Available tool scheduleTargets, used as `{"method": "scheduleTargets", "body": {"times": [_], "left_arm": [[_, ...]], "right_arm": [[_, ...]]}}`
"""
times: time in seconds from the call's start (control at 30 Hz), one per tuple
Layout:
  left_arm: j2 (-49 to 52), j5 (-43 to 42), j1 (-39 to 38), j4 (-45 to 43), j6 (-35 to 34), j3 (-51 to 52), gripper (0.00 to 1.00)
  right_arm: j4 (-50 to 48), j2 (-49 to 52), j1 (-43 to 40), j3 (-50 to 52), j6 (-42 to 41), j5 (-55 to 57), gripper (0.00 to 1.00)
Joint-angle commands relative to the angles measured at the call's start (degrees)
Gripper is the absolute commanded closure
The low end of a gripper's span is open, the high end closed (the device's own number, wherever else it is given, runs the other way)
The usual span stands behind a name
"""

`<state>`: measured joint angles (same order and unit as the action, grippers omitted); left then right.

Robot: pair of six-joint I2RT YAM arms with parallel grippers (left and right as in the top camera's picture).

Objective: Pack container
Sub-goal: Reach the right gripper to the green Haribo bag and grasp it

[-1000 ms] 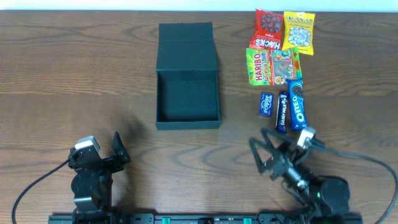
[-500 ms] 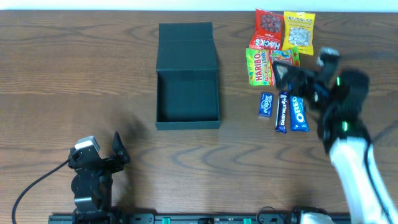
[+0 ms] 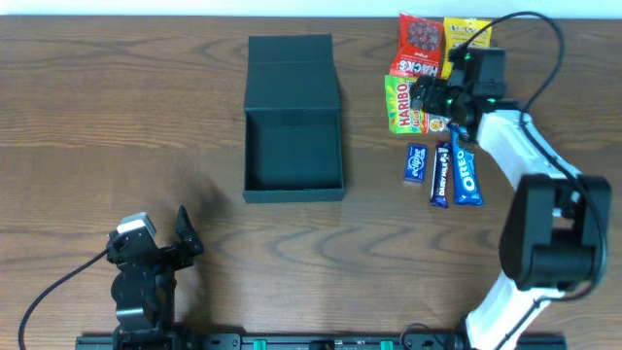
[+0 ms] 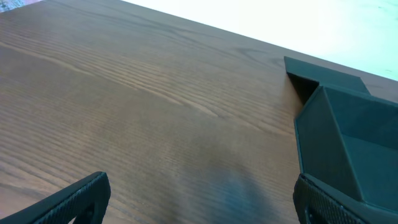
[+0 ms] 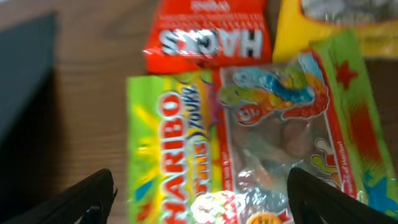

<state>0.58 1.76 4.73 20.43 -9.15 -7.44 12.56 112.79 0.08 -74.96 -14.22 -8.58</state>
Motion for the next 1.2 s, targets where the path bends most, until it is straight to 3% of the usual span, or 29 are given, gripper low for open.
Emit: {"method": "scheduleTargets", "body": {"times": [0.0, 0.2, 0.3, 0.4, 0.47, 0.53, 0.63, 0.7, 0.87, 0.93, 0.97, 1.0, 1.03, 1.17], "left_arm": [[-0.3, 0.5, 0.1, 0.4, 0.6, 1.2, 0.05], [-0.3, 0.5, 0.1, 0.4, 0.6, 1.2, 0.05], [-0.3, 0.5, 0.1, 0.4, 0.6, 1.2, 0.05], [-0.3, 0.5, 0.1, 0.4, 0.6, 1.2, 0.05], [-0.3, 0.5, 0.1, 0.4, 0.6, 1.2, 0.05], [-0.3, 0.5, 0.1, 0.4, 0.6, 1.2, 0.05], [-0.3, 0.5, 0.1, 0.4, 0.6, 1.2, 0.05], [-0.3, 0.5, 0.1, 0.4, 0.6, 1.2, 0.05], [-0.3, 0.5, 0.1, 0.4, 0.6, 1.2, 0.05], [-0.3, 0.5, 0.1, 0.4, 0.6, 1.2, 0.05], [-0.3, 0.5, 0.1, 0.4, 0.6, 1.2, 0.05], [-0.3, 0.5, 0.1, 0.4, 0.6, 1.2, 0.05], [-0.3, 0.5, 0.1, 0.4, 0.6, 1.2, 0.05], [-0.3, 0.5, 0.1, 0.4, 0.6, 1.2, 0.05]], "right_arm": [[-1.4, 2.8, 2.1, -1.1, 0.5, 9.6, 0.10], [-4.7, 7.2, 4.3, -1.1, 0.5, 17.5, 0.12], [-5.1, 9.2, 4.9, -1.1, 0.5, 19.3, 0.18], [-5.0, 11.0, 4.9, -1.1, 0.5, 19.9, 0.36], [-4.7, 11.2, 4.9, -1.1, 0.5, 20.0, 0.59], [-4.4, 11.2, 4.9, -1.1, 0.5, 20.0, 0.75], [-3.7, 11.2, 4.9, -1.1, 0.5, 20.0, 0.91], [-2.9, 11.2, 4.9, -1.1, 0.5, 19.9, 0.98], [-1.4, 10.1, 5.0, -1.1, 0.6, 17.5, 0.99], [-1.6, 8.6, 5.0, -1.2, 0.6, 17.1, 0.99], [-1.6, 7.4, 5.0, -1.2, 0.6, 17.2, 0.85], [-1.7, 6.0, 5.0, -1.2, 0.6, 17.2, 0.47], [-1.8, 4.9, 5.0, -1.2, 0.6, 17.2, 0.27], [-3.1, 0.9, 4.5, -1.2, 1.2, 17.4, 0.09]]}}
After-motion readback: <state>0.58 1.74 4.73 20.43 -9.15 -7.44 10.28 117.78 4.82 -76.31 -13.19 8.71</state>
